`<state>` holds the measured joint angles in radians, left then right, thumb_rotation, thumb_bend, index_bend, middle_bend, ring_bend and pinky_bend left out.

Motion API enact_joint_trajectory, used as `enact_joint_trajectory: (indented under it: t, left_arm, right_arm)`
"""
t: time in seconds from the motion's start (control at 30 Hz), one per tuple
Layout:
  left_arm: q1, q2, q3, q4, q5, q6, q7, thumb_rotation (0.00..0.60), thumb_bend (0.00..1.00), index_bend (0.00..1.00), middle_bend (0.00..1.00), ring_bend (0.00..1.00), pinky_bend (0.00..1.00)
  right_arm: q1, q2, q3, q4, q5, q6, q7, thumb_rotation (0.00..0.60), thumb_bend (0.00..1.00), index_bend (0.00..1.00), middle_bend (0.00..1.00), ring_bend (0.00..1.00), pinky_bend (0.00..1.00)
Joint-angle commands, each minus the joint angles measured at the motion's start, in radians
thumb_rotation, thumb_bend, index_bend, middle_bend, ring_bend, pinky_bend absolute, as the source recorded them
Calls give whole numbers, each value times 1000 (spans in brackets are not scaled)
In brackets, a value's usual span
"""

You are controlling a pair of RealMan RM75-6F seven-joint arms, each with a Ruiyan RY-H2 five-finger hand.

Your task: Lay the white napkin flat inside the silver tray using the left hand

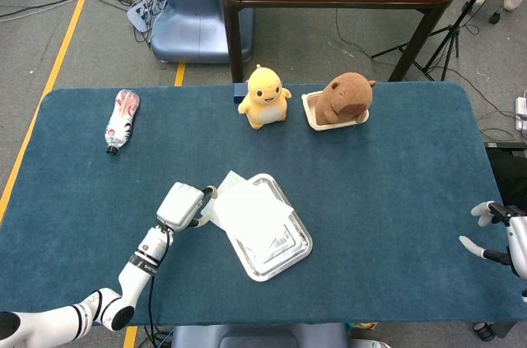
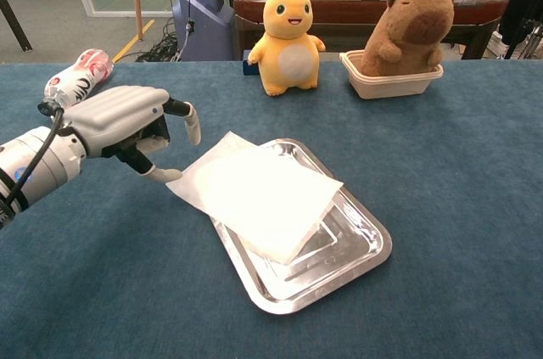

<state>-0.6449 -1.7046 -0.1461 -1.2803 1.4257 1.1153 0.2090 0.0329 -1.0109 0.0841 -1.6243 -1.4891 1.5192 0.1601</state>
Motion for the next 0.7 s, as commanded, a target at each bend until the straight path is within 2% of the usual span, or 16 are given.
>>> enact_joint_trajectory:
  t: [0.03,0.07,0.17,0.33,0.47,0.7]
  left_arm:
    - [0,46,14,-80,-6,-21,37,600,505,438,1000,976,994]
    - [0,58,16,-107,-15,-30,51,600,596,429,1000,980,996]
    - [-3,86,15,-175,-56,-61,105,600,758,379,1000,988,999]
    - [-12,143,20,-308,-166,-130,217,600,920,295,1000,1000,1000]
    - [-27,168,23,-376,-254,-162,298,600,988,267,1000,1000,1000]
    - [-66,186,31,-427,-369,-189,396,600,1000,223,1000,999,1000]
  right_arm:
    - [-1,0,0,-1,0,0,-2,600,12,474,580,499,698]
    - [0,0,0,-1,1,0,-2,600,12,474,580,499,698]
    - [0,0,0,-1,1,-1,-3,600,13,474,580,499,698]
    - [-1,1,0,-2,0,0,-3,600,12,474,580,499,698]
    - [-3,2,0,-3,0,4,-2,600,12,474,580,499,698]
    - [-5,5,3,-2,4,8,4,600,12,474,580,499,698]
